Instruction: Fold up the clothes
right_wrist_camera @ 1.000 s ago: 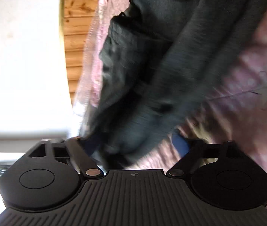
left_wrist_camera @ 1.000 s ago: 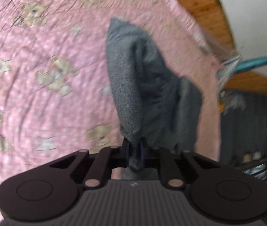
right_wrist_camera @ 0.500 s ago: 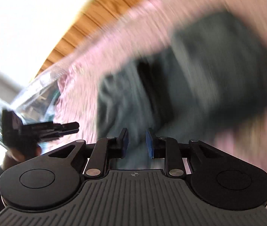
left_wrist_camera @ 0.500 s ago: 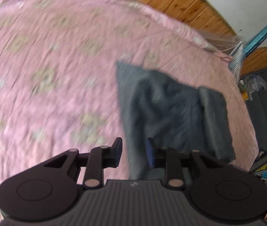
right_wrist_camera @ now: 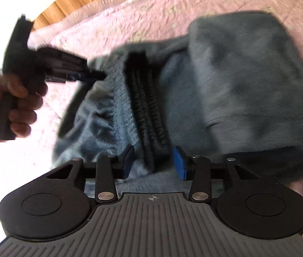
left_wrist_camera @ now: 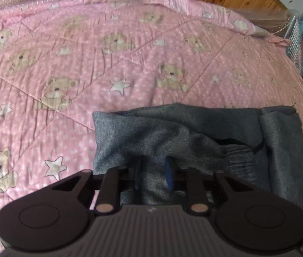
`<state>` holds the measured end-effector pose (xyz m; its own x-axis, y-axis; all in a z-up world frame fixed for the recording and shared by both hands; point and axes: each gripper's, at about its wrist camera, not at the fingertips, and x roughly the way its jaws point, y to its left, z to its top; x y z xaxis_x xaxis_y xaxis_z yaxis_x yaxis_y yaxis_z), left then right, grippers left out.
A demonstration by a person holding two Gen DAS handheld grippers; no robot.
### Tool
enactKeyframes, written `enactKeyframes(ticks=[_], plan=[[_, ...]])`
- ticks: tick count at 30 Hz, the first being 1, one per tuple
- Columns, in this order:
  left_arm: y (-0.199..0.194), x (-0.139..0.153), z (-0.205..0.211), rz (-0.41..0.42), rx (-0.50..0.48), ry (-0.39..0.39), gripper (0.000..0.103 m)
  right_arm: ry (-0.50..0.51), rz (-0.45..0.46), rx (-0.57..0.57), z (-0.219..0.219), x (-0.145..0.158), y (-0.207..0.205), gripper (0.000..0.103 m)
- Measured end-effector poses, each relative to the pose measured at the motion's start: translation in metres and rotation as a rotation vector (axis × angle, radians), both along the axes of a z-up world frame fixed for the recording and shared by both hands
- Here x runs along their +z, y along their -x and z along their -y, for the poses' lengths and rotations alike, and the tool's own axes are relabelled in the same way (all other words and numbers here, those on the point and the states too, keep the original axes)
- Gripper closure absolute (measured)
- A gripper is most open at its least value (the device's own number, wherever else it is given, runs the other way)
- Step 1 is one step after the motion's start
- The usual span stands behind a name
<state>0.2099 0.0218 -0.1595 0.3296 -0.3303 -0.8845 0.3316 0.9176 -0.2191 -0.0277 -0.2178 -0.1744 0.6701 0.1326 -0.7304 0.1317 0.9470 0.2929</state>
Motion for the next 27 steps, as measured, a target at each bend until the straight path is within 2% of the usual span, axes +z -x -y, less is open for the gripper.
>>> enactKeyframes(ticks=[2,4,7,9,11,12,13,14,15,16,18,20,22,24,25,26,27], plan=[[0.012,0.02,0.002,0.026,0.019,0.025,0.073,-0.023,0.021,-0.044,0.024,0.012,0.014,0.044],[0.028,0.037,0.011,0.048,0.016,0.068,0.072,-0.023,0.035,-0.112,0.051,0.018,0.026,0.044],[0.048,0.045,0.045,0.017,-0.077,0.164,0.067,0.042,0.025,-0.279,0.102,0.006,0.034,0.045],[0.055,0.04,0.064,0.022,-0.113,0.156,0.065,0.02,0.022,-0.29,0.119,-0.005,0.027,0.049],[0.056,0.03,0.077,0.017,-0.118,0.125,0.066,-0.012,-0.037,-0.206,0.118,-0.022,0.014,0.053],[0.052,0.021,0.077,-0.008,-0.098,0.107,0.066,-0.014,-0.106,-0.16,0.115,-0.035,0.007,0.054],[0.048,0.016,0.074,-0.029,-0.076,0.093,0.066,0.018,-0.155,-0.125,0.112,-0.043,0.006,0.054],[0.044,0.013,0.069,-0.038,-0.057,0.081,0.067,0.069,-0.17,-0.095,0.109,-0.045,0.01,0.049],[0.042,0.015,0.063,-0.032,-0.046,0.079,0.066,0.119,-0.185,-0.066,0.106,-0.047,0.014,0.049],[0.042,0.02,0.057,-0.021,-0.038,0.08,0.063,0.14,-0.174,-0.05,0.102,-0.041,0.015,0.05],[0.044,0.03,0.046,0.011,-0.012,0.019,0.056,0.14,-0.114,-0.04,0.092,-0.019,0.013,0.058],[0.049,0.037,0.036,0.036,0.016,-0.055,0.054,0.139,-0.053,-0.029,0.082,0.003,0.012,0.059],[0.051,0.037,0.026,0.028,0.042,-0.092,0.054,0.138,0.007,-0.019,0.072,0.025,0.01,0.059],[0.05,0.034,0.019,0.021,0.064,-0.112,0.054,0.086,0.068,0.099,0.043,0.043,-0.008,0.055],[0.05,0.033,0.016,0.019,0.075,-0.121,0.054,0.032,0.075,0.166,0.025,0.046,-0.021,0.046],[0.049,0.031,0.012,0.021,0.079,-0.123,0.054,-0.003,0.067,0.208,0.007,0.043,-0.034,0.039],[0.047,0.03,0.009,0.025,0.08,-0.121,0.054,-0.02,0.053,0.237,-0.008,0.036,-0.047,0.039]])
